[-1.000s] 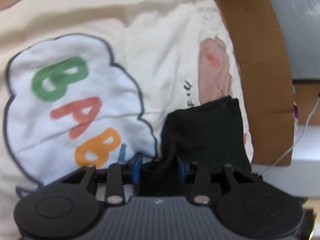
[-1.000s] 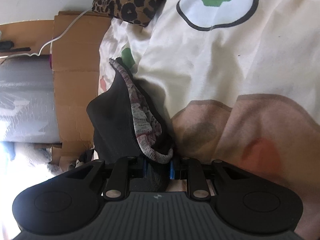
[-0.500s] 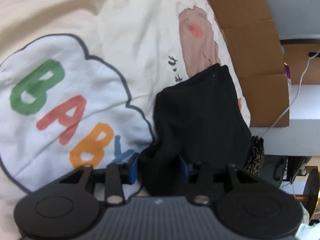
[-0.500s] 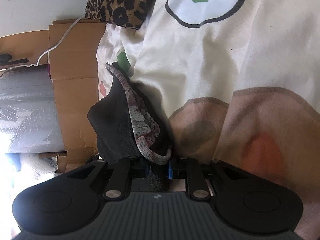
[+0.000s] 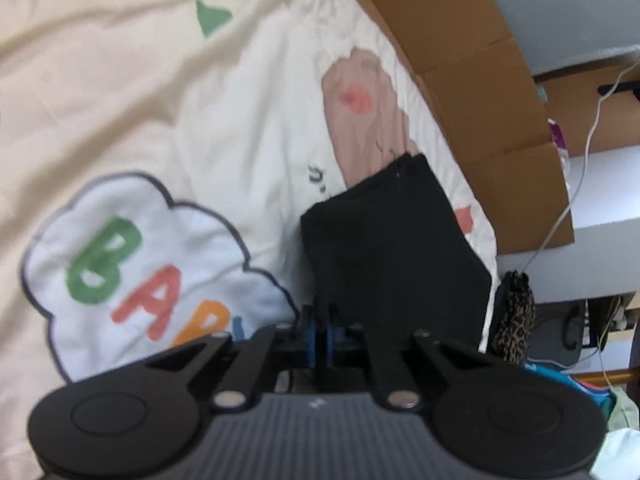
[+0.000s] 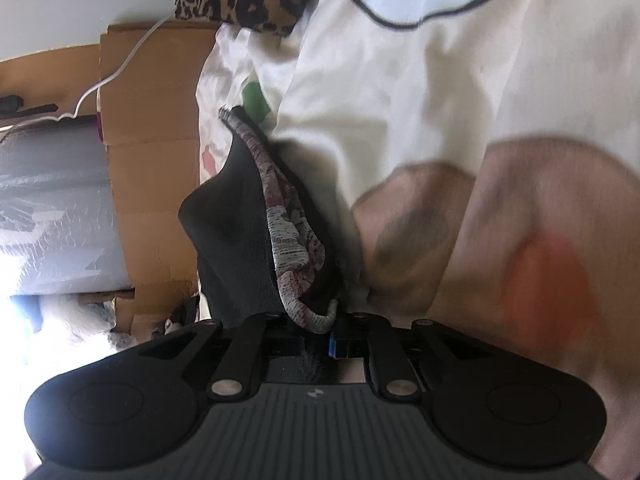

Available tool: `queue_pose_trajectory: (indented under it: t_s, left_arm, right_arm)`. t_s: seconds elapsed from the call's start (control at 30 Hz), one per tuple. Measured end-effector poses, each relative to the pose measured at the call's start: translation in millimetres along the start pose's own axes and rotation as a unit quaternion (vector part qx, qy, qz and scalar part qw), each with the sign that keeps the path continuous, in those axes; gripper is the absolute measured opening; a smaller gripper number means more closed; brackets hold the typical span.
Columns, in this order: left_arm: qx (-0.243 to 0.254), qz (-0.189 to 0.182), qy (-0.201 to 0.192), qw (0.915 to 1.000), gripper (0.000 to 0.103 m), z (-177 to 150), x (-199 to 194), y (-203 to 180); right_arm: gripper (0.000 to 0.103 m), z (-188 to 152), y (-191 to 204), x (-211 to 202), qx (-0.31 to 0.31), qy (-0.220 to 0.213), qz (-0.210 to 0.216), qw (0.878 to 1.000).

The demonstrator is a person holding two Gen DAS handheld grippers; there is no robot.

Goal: Fold clothes

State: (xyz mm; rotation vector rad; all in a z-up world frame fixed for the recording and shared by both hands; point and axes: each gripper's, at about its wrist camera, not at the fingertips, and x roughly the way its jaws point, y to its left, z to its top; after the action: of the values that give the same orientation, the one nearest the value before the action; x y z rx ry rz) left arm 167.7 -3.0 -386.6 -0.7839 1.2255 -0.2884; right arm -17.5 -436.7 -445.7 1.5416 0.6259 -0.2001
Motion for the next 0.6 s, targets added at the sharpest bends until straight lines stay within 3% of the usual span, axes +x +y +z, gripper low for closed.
queue_pose_trajectory:
  t_s: [0.27, 0.6]
  left_arm:
    - [0.031, 0.042, -0.015, 0.9986, 0.005, 0.7, -30.6, -1.7]
    - [0.032, 0.104, -0.033, 0.9935, 0.005, 6.0, -76.0, 20.9]
  right_arm:
    - [0.008, -25.6, 9.9, 3.5, -0.027, 0.037, -0.004, 0.999]
    - [0.008, -58.0, 17.1, 12.1, -0.065, 0.095, -0.011, 0.993]
